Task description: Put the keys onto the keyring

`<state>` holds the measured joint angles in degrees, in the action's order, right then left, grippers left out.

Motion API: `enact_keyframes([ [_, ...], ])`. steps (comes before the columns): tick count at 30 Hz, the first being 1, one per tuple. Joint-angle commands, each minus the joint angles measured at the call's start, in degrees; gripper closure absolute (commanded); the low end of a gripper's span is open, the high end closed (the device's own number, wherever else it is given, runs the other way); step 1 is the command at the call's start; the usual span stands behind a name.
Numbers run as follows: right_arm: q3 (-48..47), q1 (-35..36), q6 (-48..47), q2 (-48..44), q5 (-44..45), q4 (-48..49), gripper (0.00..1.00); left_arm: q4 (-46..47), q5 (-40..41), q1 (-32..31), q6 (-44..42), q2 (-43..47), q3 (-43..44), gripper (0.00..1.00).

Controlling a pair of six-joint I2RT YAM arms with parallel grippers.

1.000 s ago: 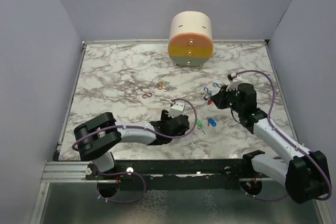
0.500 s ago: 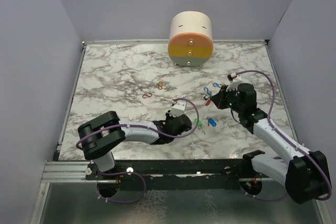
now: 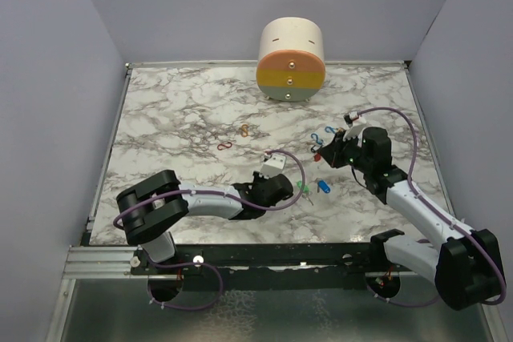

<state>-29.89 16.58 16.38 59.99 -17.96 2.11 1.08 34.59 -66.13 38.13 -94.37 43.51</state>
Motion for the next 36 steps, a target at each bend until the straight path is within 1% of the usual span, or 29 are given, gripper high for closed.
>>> enact_keyframes([
  [1,1.0,1.1,-2.5,0.1,-7.7,4.3,0.99,-3.6,1.6,-0.4,-3.8,3.5,3.4,1.0],
  [6,1.2,2.9,-4.3,0.2,-11.5,6.1,0.99,-3.2,0.7,-0.1,-8.0,4.9,6.5,1.0],
  [11,1.2,4.9,-5.8,1.0,-14.0,7.2,0.99,-0.9,-2.1,1.1,-10.6,6.2,8.1,1.0],
  [19,-0.8,10.9,-8.9,3.6,-11.7,5.6,0.99,0.5,-5.6,3.9,-12.3,7.3,9.6,1.0],
  [23,-1.0,12.8,-9.7,4.4,-10.9,5.8,0.99,1.2,-7.4,5.1,-12.5,7.4,9.8,1.0],
  [36,-1.9,14.7,-10.2,6.8,-8.5,5.9,0.99,3.0,-12.0,5.2,-11.9,6.7,10.0,1.0],
])
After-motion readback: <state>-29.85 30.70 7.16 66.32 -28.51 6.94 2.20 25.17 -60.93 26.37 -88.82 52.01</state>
